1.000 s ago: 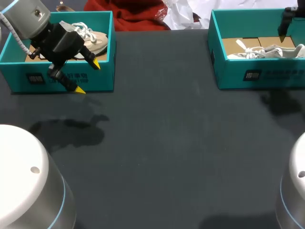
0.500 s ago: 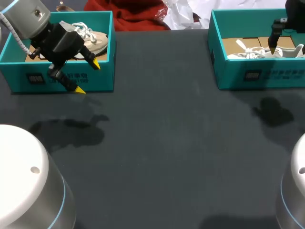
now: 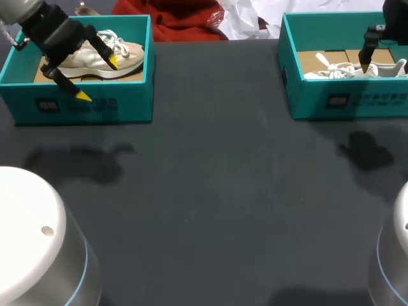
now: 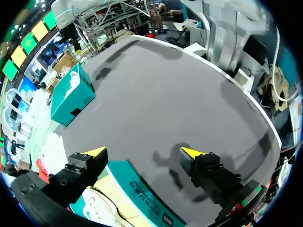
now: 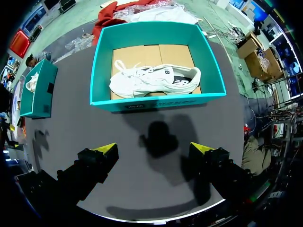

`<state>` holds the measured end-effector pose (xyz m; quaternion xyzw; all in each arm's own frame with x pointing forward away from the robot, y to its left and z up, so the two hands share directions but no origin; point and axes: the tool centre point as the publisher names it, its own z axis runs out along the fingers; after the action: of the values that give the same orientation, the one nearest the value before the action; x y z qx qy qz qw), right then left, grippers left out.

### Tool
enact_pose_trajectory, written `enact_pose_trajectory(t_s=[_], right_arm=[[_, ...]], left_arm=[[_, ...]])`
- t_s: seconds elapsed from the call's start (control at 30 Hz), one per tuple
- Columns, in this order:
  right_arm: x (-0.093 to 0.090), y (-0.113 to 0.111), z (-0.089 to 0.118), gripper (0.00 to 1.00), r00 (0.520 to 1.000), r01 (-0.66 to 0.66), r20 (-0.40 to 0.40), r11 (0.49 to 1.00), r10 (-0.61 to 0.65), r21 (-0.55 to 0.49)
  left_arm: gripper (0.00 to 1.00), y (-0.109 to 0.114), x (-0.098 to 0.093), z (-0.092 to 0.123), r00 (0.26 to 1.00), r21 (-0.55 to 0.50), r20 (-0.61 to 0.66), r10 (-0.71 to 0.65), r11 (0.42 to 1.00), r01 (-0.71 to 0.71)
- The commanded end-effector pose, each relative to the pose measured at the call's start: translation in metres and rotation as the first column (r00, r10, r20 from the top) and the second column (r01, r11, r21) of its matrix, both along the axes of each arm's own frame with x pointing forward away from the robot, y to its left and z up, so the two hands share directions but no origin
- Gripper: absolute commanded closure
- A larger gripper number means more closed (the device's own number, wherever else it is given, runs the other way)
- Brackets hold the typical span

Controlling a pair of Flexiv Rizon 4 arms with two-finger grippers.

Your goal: Take the shoe out of the shoebox, open the shoe tongue, remove and reinsert the insole, then place the shoe into the shoebox

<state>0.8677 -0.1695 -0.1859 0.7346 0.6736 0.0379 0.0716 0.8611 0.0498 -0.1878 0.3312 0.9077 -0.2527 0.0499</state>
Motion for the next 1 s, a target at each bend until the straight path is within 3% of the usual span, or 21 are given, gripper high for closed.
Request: enact_pose_trajectory(t_s=[0.03, 0.1, 0.2, 0.63, 0.9, 1.0], right_arm=[[-0.001, 0.0, 0.0, 0.0, 1.0, 0.0, 0.002, 1.0, 0.0, 0.0], [-0.001, 0.0, 0.0, 0.0, 1.0, 0.0, 0.002, 1.0, 0.0, 0.0], [-0.001, 0.0, 0.0, 0.0, 1.0, 0.0, 0.002, 1.0, 0.0, 0.0], [-0.001, 0.0, 0.0, 0.0, 1.0, 0.0, 0.002, 1.0, 0.0, 0.0], [-0.001, 0.0, 0.0, 0.0, 1.0, 0.0, 0.002, 1.0, 0.0, 0.0], [-0.001, 0.0, 0.0, 0.0, 1.0, 0.0, 0.002, 1.0, 0.0, 0.0]], left_arm=[[0.0, 0.018, 0.036, 0.013, 0.991, 0.046, -0.053, -0.126, 0.991, 0.129], [0.0, 0.027, 0.045, 0.015, 0.989, 0.068, -0.029, -0.146, 0.987, 0.148], [0.0, 0.045, 0.054, 0.02, 0.954, 0.054, 0.051, -0.294, 0.955, 0.292], [0.0, 0.045, 0.054, 0.02, 0.954, 0.054, 0.051, -0.294, 0.955, 0.292], [0.0, 0.086, 0.122, 0.02, 0.849, 0.266, 0.147, -0.508, 0.847, 0.46], [0.0, 0.107, 0.152, 0.018, 0.777, 0.327, 0.111, -0.62, 0.761, 0.56]])
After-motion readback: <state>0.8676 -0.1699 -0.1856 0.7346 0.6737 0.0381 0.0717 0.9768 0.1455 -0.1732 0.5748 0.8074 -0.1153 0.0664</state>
